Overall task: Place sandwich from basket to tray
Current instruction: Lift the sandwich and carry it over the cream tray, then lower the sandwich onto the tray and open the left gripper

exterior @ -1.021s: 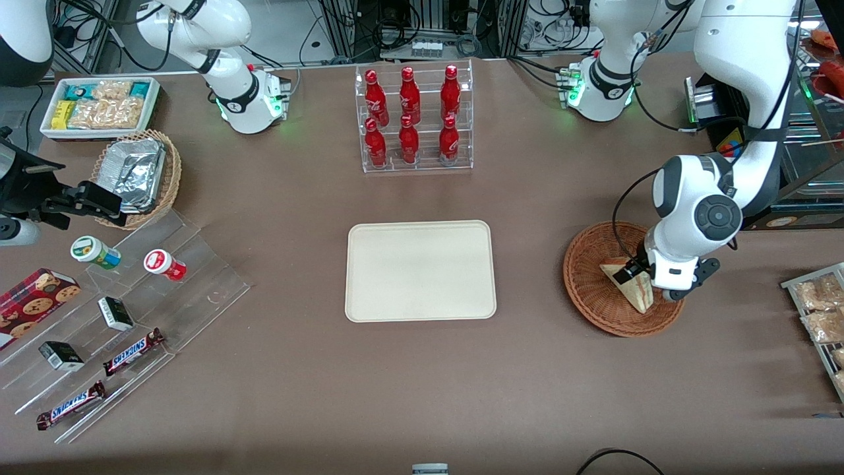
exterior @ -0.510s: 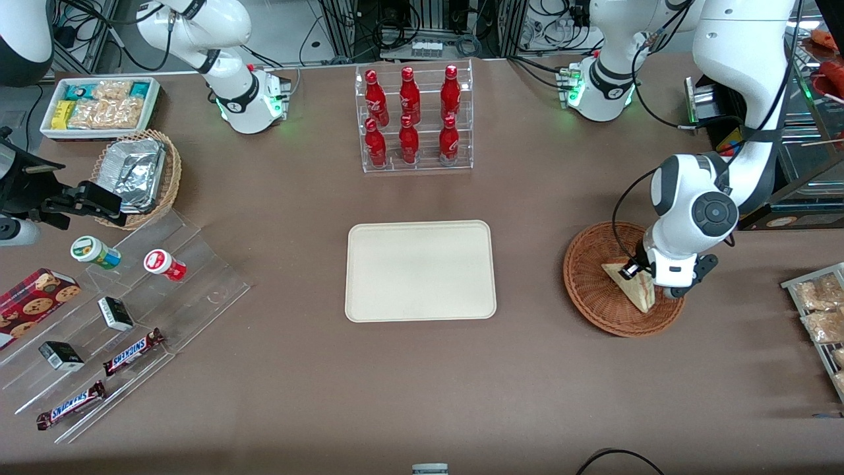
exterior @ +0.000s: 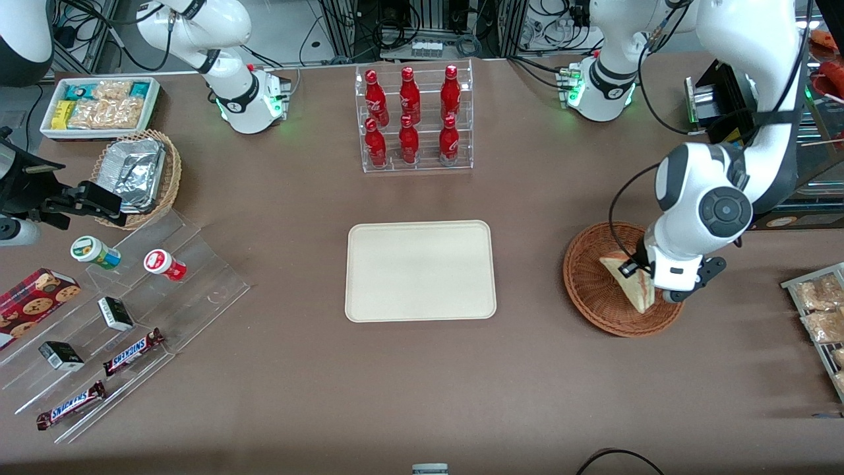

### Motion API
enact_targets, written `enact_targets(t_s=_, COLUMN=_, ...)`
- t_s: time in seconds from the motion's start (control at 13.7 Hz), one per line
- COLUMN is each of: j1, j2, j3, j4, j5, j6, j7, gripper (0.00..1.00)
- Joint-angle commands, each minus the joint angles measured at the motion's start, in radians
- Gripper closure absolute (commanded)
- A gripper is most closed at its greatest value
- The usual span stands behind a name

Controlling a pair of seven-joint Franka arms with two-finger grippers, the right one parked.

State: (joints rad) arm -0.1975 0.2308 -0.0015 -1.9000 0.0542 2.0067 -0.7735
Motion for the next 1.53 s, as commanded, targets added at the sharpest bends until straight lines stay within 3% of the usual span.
enact_targets(t_s=0.0, j1=-0.101, j2=0.005, j3=-0.002, j4=0.16, j5=-0.002, j6=-0.137, j7=0.0, gripper=1.0)
enact_targets(t_s=0.22, j1=-0.219, j2=0.036, j3=-0.014, j4=0.229, j5=-0.011, j6=-0.128, j7=-0.003, gripper=1.0)
enact_targets(t_s=0.73, j1=-0.5, j2=0.344, j3=-0.012, j4=0.475, j5=-0.008, j6=-0.01, j7=-0.072, gripper=1.0)
enact_targets(t_s=1.02, j1=-0.571, j2=0.459, j3=-0.011, j4=0.525, j5=-0.002, j6=0.096, j7=-0.11, gripper=1.0)
enact_targets(t_s=1.17, j1=-0.583, j2=0.516, j3=-0.011, j4=0.574, j5=0.039, j6=0.096, j7=-0.176, gripper=1.0)
enact_targets(t_s=1.46, j1=-0.609, j2=0.541, j3=-0.012, j4=0.578, j5=0.067, j6=0.098, j7=-0.21, gripper=1.0)
